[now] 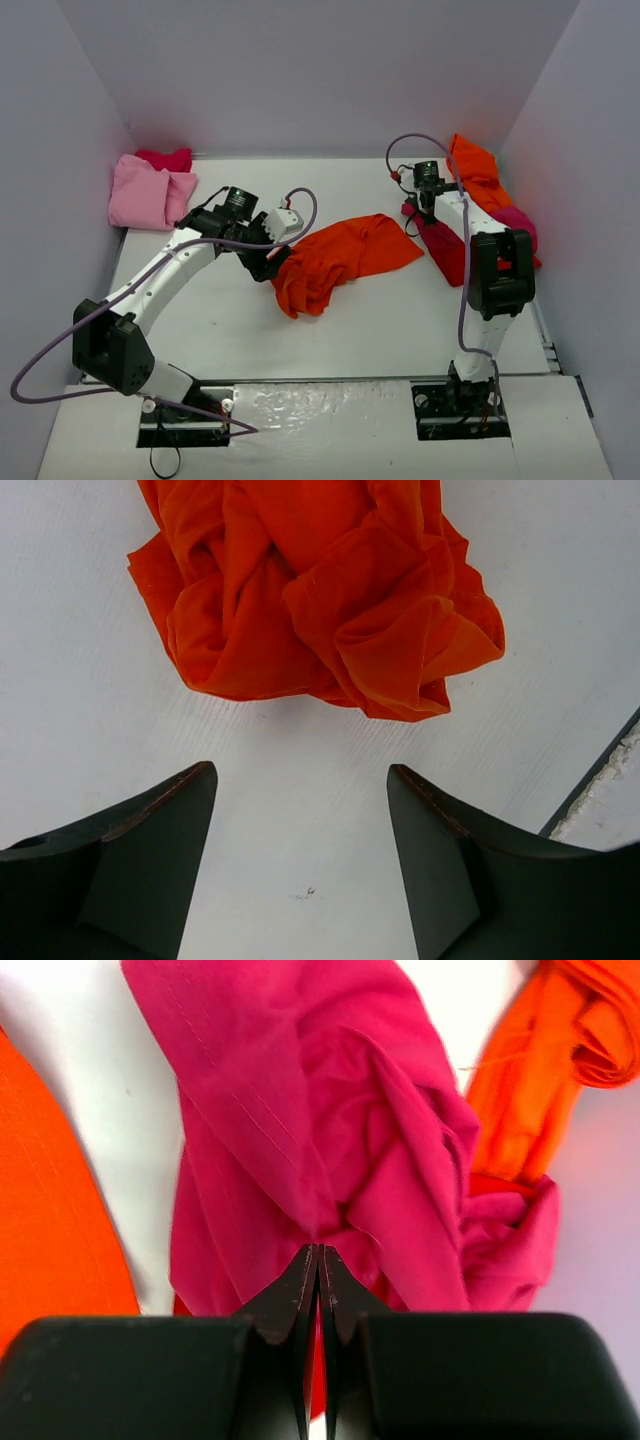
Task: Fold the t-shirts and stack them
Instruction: Flatten out the tshirt
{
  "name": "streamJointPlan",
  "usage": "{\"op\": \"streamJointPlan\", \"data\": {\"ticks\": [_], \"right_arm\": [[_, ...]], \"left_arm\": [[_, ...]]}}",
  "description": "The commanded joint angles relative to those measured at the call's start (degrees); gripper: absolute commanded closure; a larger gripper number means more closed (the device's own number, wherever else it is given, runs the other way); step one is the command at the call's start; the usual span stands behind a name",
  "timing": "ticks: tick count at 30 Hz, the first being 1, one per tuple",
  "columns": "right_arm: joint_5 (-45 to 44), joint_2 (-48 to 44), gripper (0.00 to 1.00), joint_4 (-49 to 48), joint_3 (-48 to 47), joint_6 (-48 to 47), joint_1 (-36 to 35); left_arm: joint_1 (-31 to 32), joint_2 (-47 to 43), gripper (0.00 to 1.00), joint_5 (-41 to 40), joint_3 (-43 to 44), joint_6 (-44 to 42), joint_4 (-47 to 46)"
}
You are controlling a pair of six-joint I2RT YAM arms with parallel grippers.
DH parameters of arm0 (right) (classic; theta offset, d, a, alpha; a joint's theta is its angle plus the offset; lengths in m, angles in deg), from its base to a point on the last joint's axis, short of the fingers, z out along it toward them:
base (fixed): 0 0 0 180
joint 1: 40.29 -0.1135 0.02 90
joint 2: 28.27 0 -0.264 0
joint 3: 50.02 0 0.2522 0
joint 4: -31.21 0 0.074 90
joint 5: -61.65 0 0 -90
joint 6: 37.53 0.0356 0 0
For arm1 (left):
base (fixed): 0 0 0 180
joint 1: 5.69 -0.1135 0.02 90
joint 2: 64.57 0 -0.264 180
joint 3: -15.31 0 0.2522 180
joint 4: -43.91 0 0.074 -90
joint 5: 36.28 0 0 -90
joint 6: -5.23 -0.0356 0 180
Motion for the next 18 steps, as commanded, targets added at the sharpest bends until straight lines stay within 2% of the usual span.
{"op": "streamJointPlan", "data": {"ticks": [1, 10, 15, 18], "right_arm": [[2.5, 1.5, 1.0, 1.3, -3.4, 3.7, -0.1], [0.9, 9.6, 1.0, 3.4, -4.6, 5.7, 2.5], [-6.0, 14.4, 1.0, 3.4, -6.8, 8.7, 7.2], [-7.9, 16.9, 1.0, 3.4, -8.2, 10.5, 13.0]], "left_arm": [[0.4, -2.9, 0.34, -0.4, 0.1, -1.2, -1.1], [1.3, -2.0, 0.34, -2.1, -0.7, -1.7, -0.9], [1.5, -2.3, 0.34, -2.8, -1.0, -1.9, -1.0], [1.8, -2.2, 0.34, -3.0, -1.4, -1.9, -1.2]]}}
